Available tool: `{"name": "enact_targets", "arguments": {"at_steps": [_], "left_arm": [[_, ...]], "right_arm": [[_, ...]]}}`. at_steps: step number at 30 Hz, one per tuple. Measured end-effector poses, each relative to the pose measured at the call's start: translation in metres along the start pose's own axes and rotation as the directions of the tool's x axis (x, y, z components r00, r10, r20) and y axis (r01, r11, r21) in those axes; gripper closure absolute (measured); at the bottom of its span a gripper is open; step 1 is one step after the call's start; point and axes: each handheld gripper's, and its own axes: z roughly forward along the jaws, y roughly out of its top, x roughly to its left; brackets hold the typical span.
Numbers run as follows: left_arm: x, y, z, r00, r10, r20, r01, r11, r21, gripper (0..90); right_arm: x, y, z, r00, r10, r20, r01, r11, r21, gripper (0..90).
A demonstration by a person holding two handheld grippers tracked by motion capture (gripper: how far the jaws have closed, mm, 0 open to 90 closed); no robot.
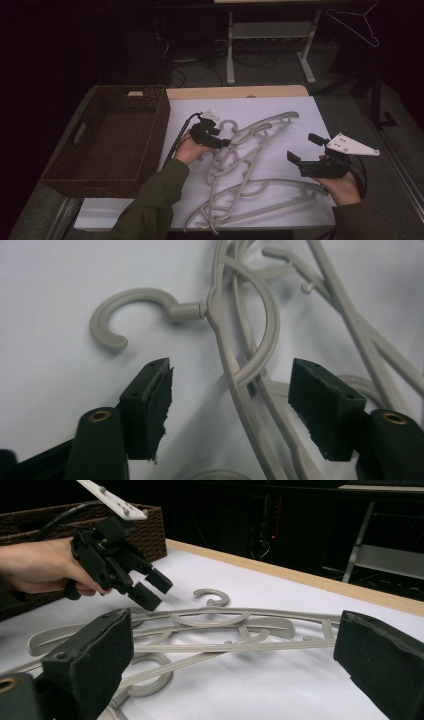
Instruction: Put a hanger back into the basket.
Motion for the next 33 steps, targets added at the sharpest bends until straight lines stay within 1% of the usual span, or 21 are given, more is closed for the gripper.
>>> {"name": "enact_targets", "arguments": {"at_steps": [1,2,4,6,9,10,13,15,16,18,20,25,26,27,29,33], "left_arm": [[-0.001,-0.001,0.003,0.9999,-0.012,0.003,0.012,0.9999,0.003,35.7],[0.0,-0.001,0.003,1.0,0.003,0.006,-0.003,0.9999,0.017,38.1],[-0.001,-0.001,0.006,1.0,0.006,-0.001,-0.006,0.9993,0.037,41.5],[-0.002,-0.002,0.009,1.0,0.002,0.001,-0.002,0.9991,0.042,44.5],[-0.001,-0.003,0.011,0.9999,0.015,-0.001,-0.015,0.9978,0.065,48.6],[-0.002,-0.004,0.013,0.9999,0.01,-0.002,-0.01,0.998,0.063,49.8],[-0.003,-0.004,0.015,0.9999,0.012,-0.001,-0.012,0.9976,0.069,51.7],[-0.004,-0.005,0.017,0.9997,0.024,-0.004,-0.024,0.9963,0.082,53.8],[-0.005,-0.005,0.019,0.9992,0.037,-0.012,-0.036,0.9948,0.095,54.9],[-0.007,-0.006,0.021,0.999,0.041,-0.018,-0.039,0.9944,0.099,56.1],[-0.007,-0.006,0.021,0.998,0.058,-0.024,-0.055,0.9913,0.12,57.9],[-0.006,-0.006,0.023,0.998,0.053,-0.034,-0.049,0.9915,0.121,61.0],[-0.006,-0.006,0.024,0.9983,0.045,-0.037,-0.041,0.9926,0.114,61.9],[-0.006,-0.006,0.024,0.998,0.052,-0.037,-0.047,0.9914,0.122,63.0],[-0.005,-0.006,0.024,0.9983,0.041,-0.041,-0.036,0.9922,0.12,65.4],[-0.006,-0.004,0.024,0.9975,0.044,-0.055,-0.036,0.9905,0.132,70.4]], "right_arm": [[0.0,0.0,0.0,1.0,-0.005,-0.001,0.005,1.0,-0.002,2.0],[0.0,0.0,0.0,1.0,-0.003,-0.001,0.003,1.0,-0.002,2.0],[0.0,0.0,0.0,1.0,-0.002,-0.001,0.002,1.0,-0.003,2.0],[0.0,0.0,0.0,1.0,0.0,0.0,0.0,1.0,-0.003,2.0],[0.0,0.0,0.0,1.0,0.0,0.0,0.0,1.0,-0.003,2.0],[0.0,0.0,0.0,1.0,-0.001,0.0,0.001,1.0,-0.002,2.0],[0.0,0.0,0.0,1.0,-0.003,0.0,0.003,1.0,-0.001,2.0],[0.0,0.0,0.0,1.0,-0.004,0.001,0.004,1.0,0.002,2.0],[0.0,0.0,0.0,1.0,-0.003,0.001,0.003,1.0,0.002,2.0],[0.0,0.0,0.0,1.0,-0.003,0.001,0.003,1.0,0.001,2.0],[0.0,0.0,0.0,1.0,-0.003,0.001,0.003,1.0,0.001,2.0],[0.0,0.0,0.0,1.0,-0.005,0.001,0.005,1.0,0.001,2.1],[-0.001,0.0,0.0,1.0,-0.007,0.002,0.007,1.0,0.002,2.0],[-0.001,0.0,0.0,1.0,-0.005,0.002,0.005,1.0,0.002,2.0],[-0.001,-0.001,0.0,1.0,-0.007,0.001,0.007,1.0,0.002,2.1],[0.0,0.0,0.0,1.0,-0.005,-0.001,0.005,1.0,0.002,2.1]]}}
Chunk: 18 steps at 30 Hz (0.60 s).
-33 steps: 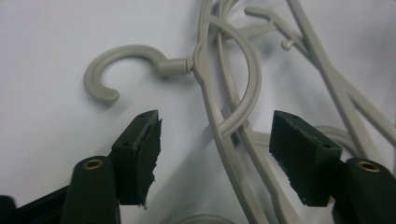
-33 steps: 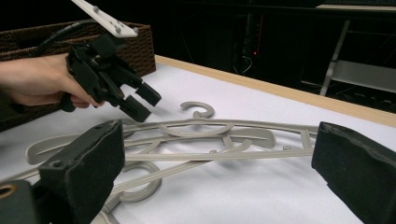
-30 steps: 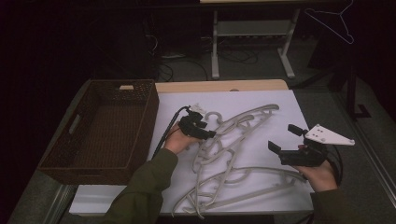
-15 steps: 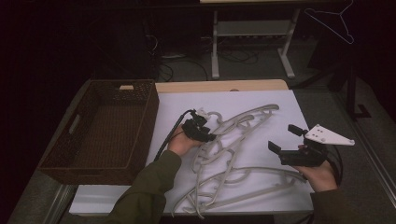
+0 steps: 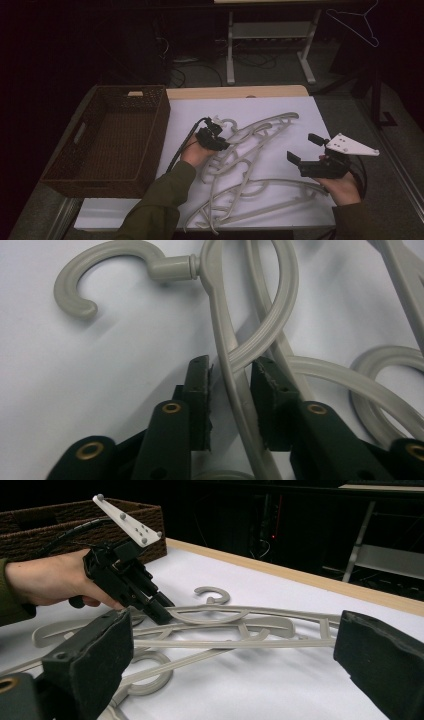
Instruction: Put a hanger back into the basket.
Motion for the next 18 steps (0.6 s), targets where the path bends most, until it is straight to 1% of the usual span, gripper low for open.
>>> {"name": "enact_targets", "arguments": {"at_steps": [1,5,9,11,13,16,18], "left_arm": [[0.001,0.0004,-0.0006,0.9998,0.02,-0.007,-0.02,0.9997,0.011,71.6],[0.0008,0.0012,-0.0005,0.9996,0.018,-0.02,-0.017,0.9997,0.015,75.3],[0.0008,0.0015,-0.0004,0.9996,0.007,-0.026,-0.007,0.9998,0.017,76.8],[0.0008,0.0015,-0.0006,0.9994,0.011,-0.033,-0.01,0.9998,0.019,78.7],[0.0013,0.0017,-0.0011,0.9994,0.007,-0.032,-0.007,0.9997,0.024,79.2],[0.001,0.0018,-0.0017,0.999,0.008,-0.043,-0.006,0.9995,0.029,79.8],[0.0011,0.0016,-0.0023,0.9989,-0.003,-0.048,0.005,0.9994,0.033,80.3]], "right_arm": [[-0.0003,-0.0001,0.0,1.0,-0.003,0.001,0.003,1.0,0.0,2.1],[-0.0005,0.0001,-0.0007,1.0,0.003,0.002,-0.003,1.0,-0.001,2.1],[-0.0007,0.0002,-0.001,1.0,0.007,0.002,-0.007,1.0,-0.003,2.1],[-0.001,0.0002,-0.001,1.0,0.007,0.003,-0.007,1.0,-0.004,2.1],[-0.0012,0.0001,-0.0011,1.0,0.007,0.002,-0.007,1.0,-0.003,2.1],[-0.0013,0.0001,-0.0012,0.9999,0.01,0.002,-0.01,1.0,-0.006,2.1],[-0.0015,0.0001,-0.0012,0.9999,0.01,0.003,-0.01,1.0,-0.007,2.1]]}}
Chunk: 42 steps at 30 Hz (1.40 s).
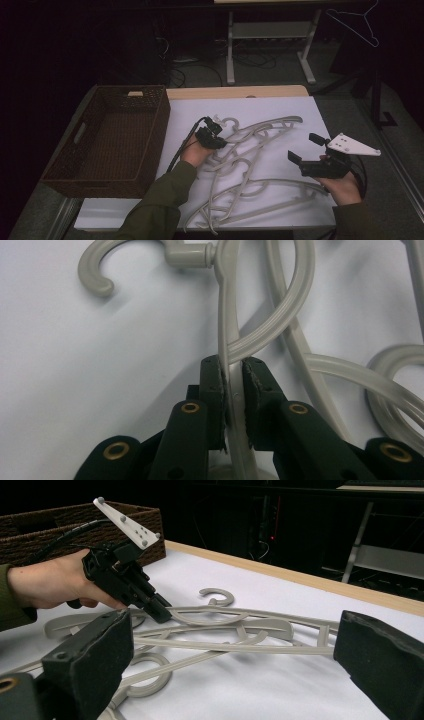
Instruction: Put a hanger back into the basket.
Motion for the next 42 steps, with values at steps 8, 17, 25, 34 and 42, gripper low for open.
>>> {"name": "enact_targets", "arguments": {"at_steps": [8,17,25,34,42], "left_arm": [[0.002,0.002,-0.008,1.0,0.001,0.007,-0.001,0.9999,-0.016,81.4],[-0.002,0.013,-0.029,1.0,0.005,0.002,-0.005,0.9989,-0.046,81.6],[0.0,0.027,-0.066,0.9992,0.024,-0.033,-0.026,0.9983,-0.053,81.6],[0.004,0.039,-0.11,0.9989,0.004,-0.047,-0.008,0.9958,-0.091,81.7],[0.011,0.042,-0.142,0.9986,-0.013,-0.051,0.007,0.9933,-0.116,81.7]], "right_arm": [[-0.001,-0.001,0.0,1.0,0.001,0.004,-0.001,1.0,-0.001,2.1],[-0.001,0.0,0.0,1.0,0.004,0.002,-0.004,1.0,-0.006,2.1],[-0.001,0.0,-0.002,0.9999,0.01,0.001,-0.01,1.0,-0.012,2.1],[-0.001,0.0,-0.001,0.9999,0.011,0.001,-0.011,1.0,-0.011,2.1],[0.0,-0.001,0.0,1.0,0.008,0.001,-0.008,1.0,-0.01,2.1]]}}
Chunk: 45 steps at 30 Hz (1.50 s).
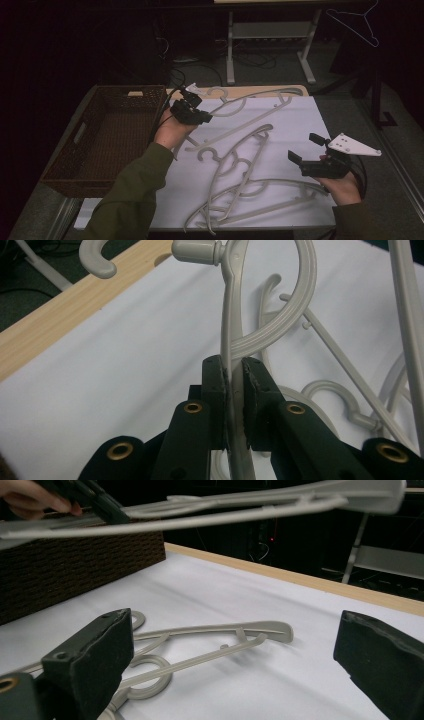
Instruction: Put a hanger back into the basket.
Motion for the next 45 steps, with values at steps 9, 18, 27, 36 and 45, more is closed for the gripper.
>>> {"name": "enact_targets", "arguments": {"at_steps": [9,18,27,36,45], "left_arm": [[0.021,-0.004,-0.042,0.9987,-0.016,-0.048,0.015,0.9997,-0.018,81.7],[0.043,-0.02,-0.075,0.9947,-0.053,-0.088,0.05,0.9981,-0.036,81.8],[0.068,-0.051,-0.113,0.982,-0.095,-0.163,0.089,0.9952,-0.041,81.7],[0.092,-0.084,-0.142,0.9661,-0.136,-0.219,0.13,0.9905,-0.045,81.8],[0.118,-0.122,-0.17,0.944,-0.189,-0.27,0.18,0.982,-0.057,81.8]], "right_arm": [[0.001,0.0,0.001,1.0,-0.004,-0.003,0.004,1.0,0.003,2.1],[0.001,0.0,0.002,1.0,0.002,-0.005,-0.002,1.0,0.005,2.1],[0.001,-0.001,0.003,1.0,-0.002,-0.007,0.002,1.0,0.005,2.1],[0.002,-0.001,0.006,0.9999,-0.003,-0.012,0.003,1.0,0.007,2.1],[0.002,-0.002,0.007,1.0,-0.004,-0.009,0.004,1.0,0.013,2.1]]}}
